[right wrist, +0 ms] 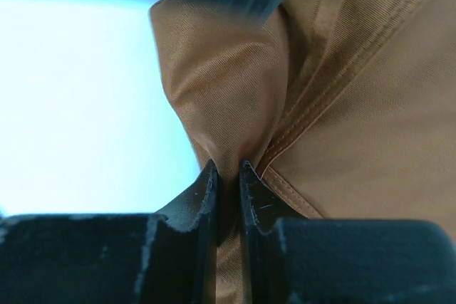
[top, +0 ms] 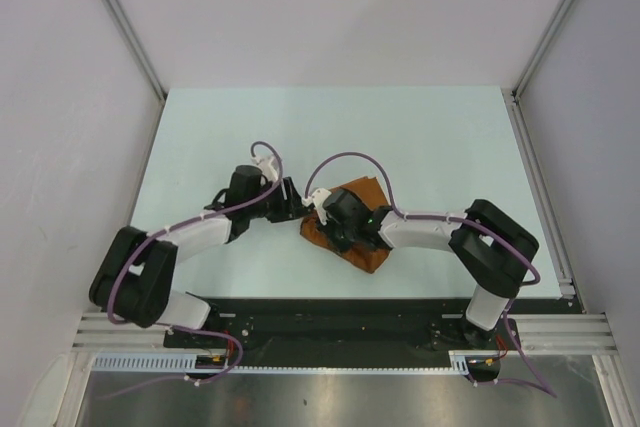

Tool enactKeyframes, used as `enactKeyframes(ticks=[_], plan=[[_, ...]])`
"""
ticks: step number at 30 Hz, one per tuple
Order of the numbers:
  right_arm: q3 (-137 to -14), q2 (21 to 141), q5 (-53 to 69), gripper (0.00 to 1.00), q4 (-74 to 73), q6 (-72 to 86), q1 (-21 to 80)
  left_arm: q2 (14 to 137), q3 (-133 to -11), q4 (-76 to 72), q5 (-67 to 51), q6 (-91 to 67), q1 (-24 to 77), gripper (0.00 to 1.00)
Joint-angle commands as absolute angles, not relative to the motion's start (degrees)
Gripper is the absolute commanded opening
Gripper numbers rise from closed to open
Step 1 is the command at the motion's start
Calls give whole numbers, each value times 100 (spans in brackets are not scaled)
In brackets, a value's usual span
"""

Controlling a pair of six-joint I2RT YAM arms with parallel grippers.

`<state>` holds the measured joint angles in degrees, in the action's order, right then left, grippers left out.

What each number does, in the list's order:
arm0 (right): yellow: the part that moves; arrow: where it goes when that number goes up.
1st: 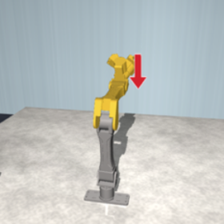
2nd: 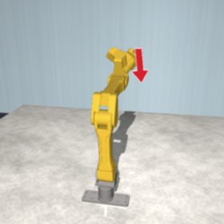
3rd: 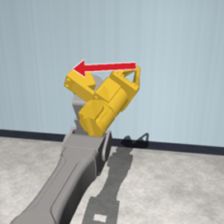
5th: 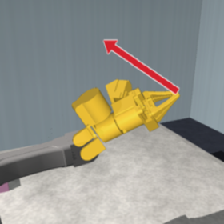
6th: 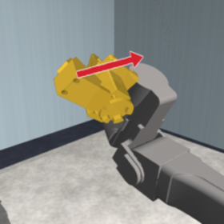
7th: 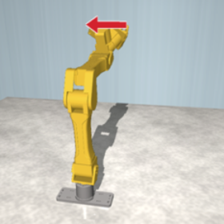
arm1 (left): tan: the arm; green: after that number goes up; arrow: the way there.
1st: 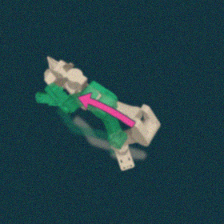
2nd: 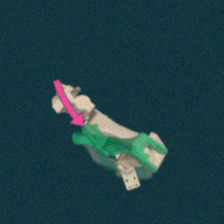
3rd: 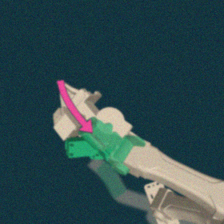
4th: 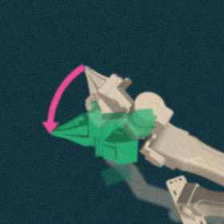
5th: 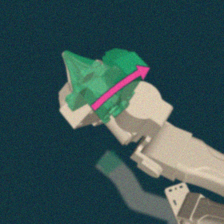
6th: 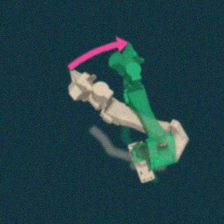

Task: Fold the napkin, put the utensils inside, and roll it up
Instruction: Roll the napkin with the utensil

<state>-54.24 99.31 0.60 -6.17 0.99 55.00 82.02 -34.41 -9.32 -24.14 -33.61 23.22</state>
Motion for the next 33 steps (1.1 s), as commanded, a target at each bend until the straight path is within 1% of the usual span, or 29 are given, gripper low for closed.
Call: enactKeyframes(ticks=[1,4,8,11,15,20,24,29,33], plan=[[-5396,10107,1753,10,-1573,562,5502,7367,-3191,-967,-2163,-3384,2048,62],[-5519,10151,2598,9,-1635,729,5335,7023,-2919,-975,-1995,-3130,2021,65],[-5581,10265,3514,9,-1398,1010,4967,6610,-2567,-1142,-2109,-3006,2039,69],[-5625,10450,4226,9,-1143,1221,4562,6566,-2286,-1318,-2232,-3014,2135,72],[-5984,10889,4990,9,-1283,1231,4167,6636,-2110,-1634,-2478,-3050,2250,74],[-6337,11503,5545,8,-1485,1187,3894,6759,-1899,-1915,-2698,-3041,2443,77],[-6434,11846,5914,7,-1617,1125,3727,6960,-1767,-2284,-2628,-3129,2522,77],[-6477,12058,6012,7,-1731,1037,3665,7497,-1959,-2215,-2233,-3164,2575,76],[-6486,12138,6073,7,-1731,1011,3656,7813,-2100,-2337,-2171,-3190,2619,75]])
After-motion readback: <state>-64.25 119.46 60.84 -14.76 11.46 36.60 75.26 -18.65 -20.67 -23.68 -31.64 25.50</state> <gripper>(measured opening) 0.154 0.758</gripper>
